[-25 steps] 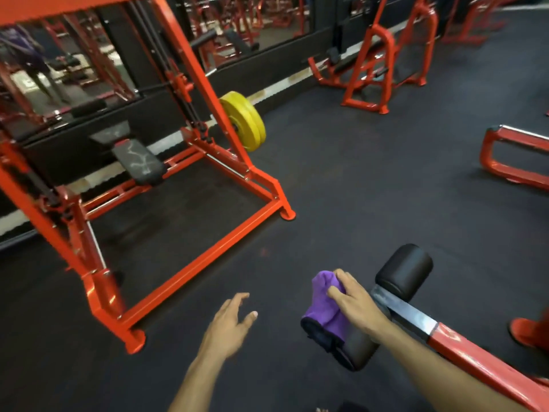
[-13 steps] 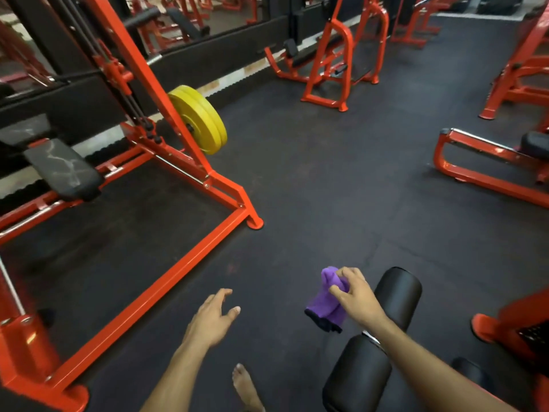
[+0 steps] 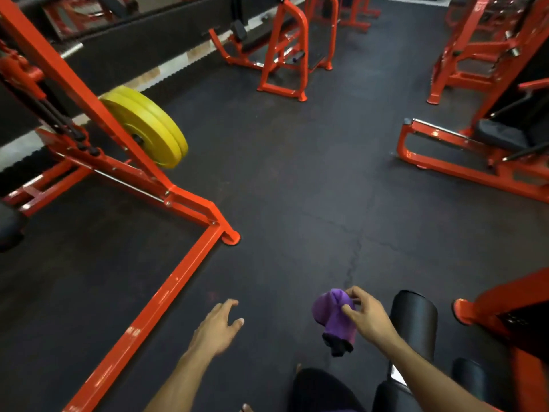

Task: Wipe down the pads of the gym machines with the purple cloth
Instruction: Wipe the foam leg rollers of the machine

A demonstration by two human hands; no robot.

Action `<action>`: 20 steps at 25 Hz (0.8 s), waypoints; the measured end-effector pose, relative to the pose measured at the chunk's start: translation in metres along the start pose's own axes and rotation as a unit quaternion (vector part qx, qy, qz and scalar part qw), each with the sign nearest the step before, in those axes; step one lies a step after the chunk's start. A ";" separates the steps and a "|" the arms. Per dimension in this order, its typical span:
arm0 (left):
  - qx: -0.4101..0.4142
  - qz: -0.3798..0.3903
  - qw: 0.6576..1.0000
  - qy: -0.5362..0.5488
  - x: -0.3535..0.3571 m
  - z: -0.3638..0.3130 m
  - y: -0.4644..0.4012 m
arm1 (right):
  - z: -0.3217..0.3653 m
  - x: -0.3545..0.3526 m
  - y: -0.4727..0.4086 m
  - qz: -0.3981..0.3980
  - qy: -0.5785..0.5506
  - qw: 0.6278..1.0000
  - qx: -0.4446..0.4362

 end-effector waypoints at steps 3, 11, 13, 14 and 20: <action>0.028 0.005 1.000 0.009 -0.021 -0.029 -0.053 | 0.021 0.002 -0.048 -0.017 -0.062 0.997 0.034; 0.043 0.027 0.998 -0.032 -0.087 -0.094 -0.247 | 0.087 -0.026 -0.245 -0.023 -0.161 0.987 0.008; 0.043 0.004 0.999 -0.025 -0.124 -0.117 -0.294 | 0.103 -0.035 -0.299 -0.016 -0.157 0.987 0.039; 0.045 -0.015 0.999 -0.016 -0.143 -0.128 -0.316 | 0.114 -0.041 -0.326 -0.009 -0.148 0.988 0.049; 0.010 -0.080 0.997 0.020 -0.228 -0.136 -0.440 | 0.188 -0.042 -0.497 0.049 -0.018 0.999 -0.011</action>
Point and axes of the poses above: each hand's wrist, its own y-axis away from the middle knuckle, its own x-axis out of the palm, z = x × y, the point moved 10 cm from there along -y, towards the middle knuckle, and after that the axes turned 1 degree about -z, right-handed, at the moved point
